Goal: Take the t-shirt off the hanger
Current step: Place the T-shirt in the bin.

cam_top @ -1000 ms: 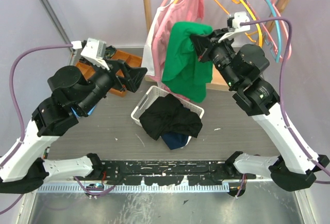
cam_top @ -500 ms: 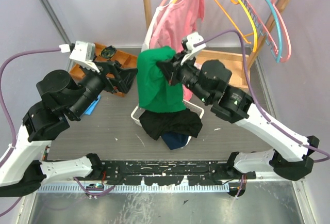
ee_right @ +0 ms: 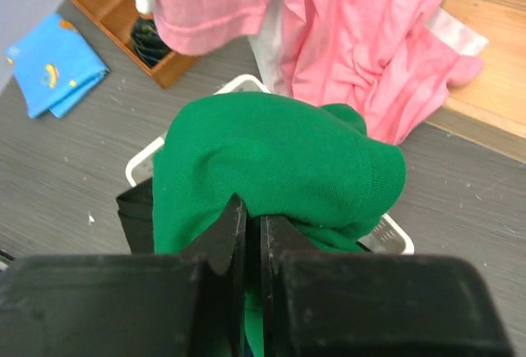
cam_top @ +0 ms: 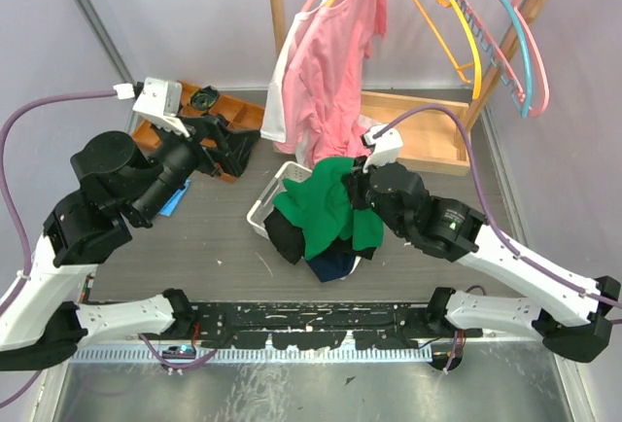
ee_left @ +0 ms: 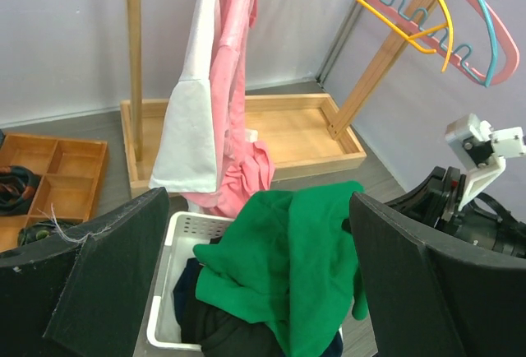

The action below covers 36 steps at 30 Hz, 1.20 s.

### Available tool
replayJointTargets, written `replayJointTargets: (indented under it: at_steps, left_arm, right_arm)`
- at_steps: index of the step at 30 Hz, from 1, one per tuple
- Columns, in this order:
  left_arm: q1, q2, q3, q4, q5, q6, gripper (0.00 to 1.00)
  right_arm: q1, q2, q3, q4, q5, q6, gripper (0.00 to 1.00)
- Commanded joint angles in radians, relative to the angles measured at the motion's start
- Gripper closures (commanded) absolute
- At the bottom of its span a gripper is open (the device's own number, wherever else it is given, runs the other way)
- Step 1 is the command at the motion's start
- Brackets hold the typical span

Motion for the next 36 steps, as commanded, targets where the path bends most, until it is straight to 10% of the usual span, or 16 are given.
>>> replayJointTargets:
  at_steps: [1, 26, 36]
  left_arm:
    - [0.002, 0.009, 0.025, -0.014, 0.012, 0.001, 0.02]
    - [0.001, -0.026, 0.033, -0.097, -0.006, -0.069, 0.02]
    - [0.002, -0.014, 0.029, -0.073, -0.001, -0.044, 0.02]
  right_arm:
    - [0.006, 0.040, 0.042, -0.045, 0.001, 0.021, 0.99]
    - [0.022, 0.579, -0.184, 0.236, -0.289, 0.206, 0.95]
    - [0.022, 0.457, -0.099, 0.108, -0.202, 0.192, 0.70]
